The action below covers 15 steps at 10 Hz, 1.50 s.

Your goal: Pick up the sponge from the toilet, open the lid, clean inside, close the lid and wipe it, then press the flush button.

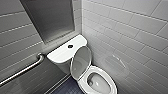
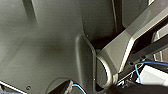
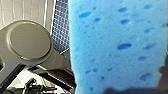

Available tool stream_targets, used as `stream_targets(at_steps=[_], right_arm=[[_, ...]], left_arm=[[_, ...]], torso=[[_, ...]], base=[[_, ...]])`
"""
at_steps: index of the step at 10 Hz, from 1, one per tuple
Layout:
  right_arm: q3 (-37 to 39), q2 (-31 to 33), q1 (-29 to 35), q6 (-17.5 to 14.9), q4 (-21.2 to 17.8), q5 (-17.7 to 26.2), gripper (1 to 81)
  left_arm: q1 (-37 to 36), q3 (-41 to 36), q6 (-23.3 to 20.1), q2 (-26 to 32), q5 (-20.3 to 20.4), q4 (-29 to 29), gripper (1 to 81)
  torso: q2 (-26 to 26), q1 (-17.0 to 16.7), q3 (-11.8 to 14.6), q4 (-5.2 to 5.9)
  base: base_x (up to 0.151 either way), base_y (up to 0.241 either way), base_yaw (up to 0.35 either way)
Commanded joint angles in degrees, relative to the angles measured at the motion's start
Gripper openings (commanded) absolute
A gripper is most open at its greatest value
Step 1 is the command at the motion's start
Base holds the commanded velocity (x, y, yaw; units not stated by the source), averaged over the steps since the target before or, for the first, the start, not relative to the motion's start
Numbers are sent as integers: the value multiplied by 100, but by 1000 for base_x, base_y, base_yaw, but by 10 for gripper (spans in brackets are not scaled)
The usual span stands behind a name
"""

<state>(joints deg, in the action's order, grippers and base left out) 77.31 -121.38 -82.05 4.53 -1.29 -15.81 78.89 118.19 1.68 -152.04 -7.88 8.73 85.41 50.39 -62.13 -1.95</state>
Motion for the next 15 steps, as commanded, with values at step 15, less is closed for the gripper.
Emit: stream_targets(at_steps=[15], right_arm=[[-104,7,3884,346,-354,1581,10]], left_arm=[[26,548,-309,-327,-434,15,811]], torso=[[0,0,0,0]], base=[[0,0,0]])
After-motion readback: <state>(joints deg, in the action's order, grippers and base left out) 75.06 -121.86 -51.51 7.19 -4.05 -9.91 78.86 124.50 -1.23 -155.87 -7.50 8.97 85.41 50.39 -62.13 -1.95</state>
